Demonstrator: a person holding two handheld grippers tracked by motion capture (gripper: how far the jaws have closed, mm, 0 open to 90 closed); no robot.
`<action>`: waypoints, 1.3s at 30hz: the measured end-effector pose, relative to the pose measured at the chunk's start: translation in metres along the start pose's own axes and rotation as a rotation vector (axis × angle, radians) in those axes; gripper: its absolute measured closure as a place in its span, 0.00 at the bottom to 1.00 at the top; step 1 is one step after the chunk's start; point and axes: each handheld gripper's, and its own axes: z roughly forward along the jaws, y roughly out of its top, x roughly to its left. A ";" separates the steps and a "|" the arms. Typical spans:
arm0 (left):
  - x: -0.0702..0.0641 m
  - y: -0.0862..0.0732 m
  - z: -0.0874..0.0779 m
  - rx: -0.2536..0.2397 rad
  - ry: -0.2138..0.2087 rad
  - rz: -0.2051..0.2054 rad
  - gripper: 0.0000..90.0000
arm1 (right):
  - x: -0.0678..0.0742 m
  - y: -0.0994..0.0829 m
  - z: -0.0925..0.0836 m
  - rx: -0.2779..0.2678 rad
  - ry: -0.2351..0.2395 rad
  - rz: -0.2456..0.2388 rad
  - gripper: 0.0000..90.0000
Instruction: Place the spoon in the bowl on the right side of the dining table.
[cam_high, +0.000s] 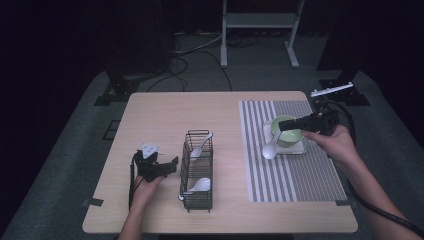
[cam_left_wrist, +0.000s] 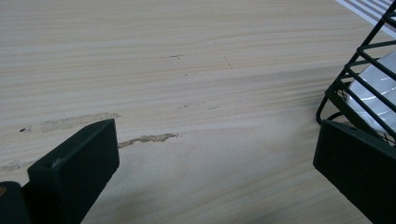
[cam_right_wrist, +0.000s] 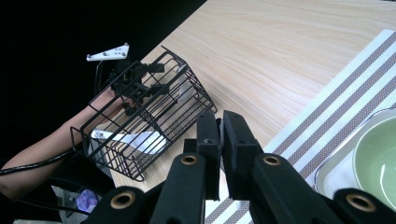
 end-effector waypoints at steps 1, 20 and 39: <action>0.000 0.000 0.000 -0.001 0.000 -0.001 0.00 | 0.000 0.000 0.000 0.000 -0.001 0.000 0.95; 0.000 0.000 0.000 0.000 0.001 -0.004 0.00 | -0.010 0.006 -0.007 -0.014 -0.038 0.021 0.95; 0.000 0.000 0.000 0.000 0.001 -0.006 0.00 | -0.023 0.012 -0.014 -0.035 -0.077 0.051 0.95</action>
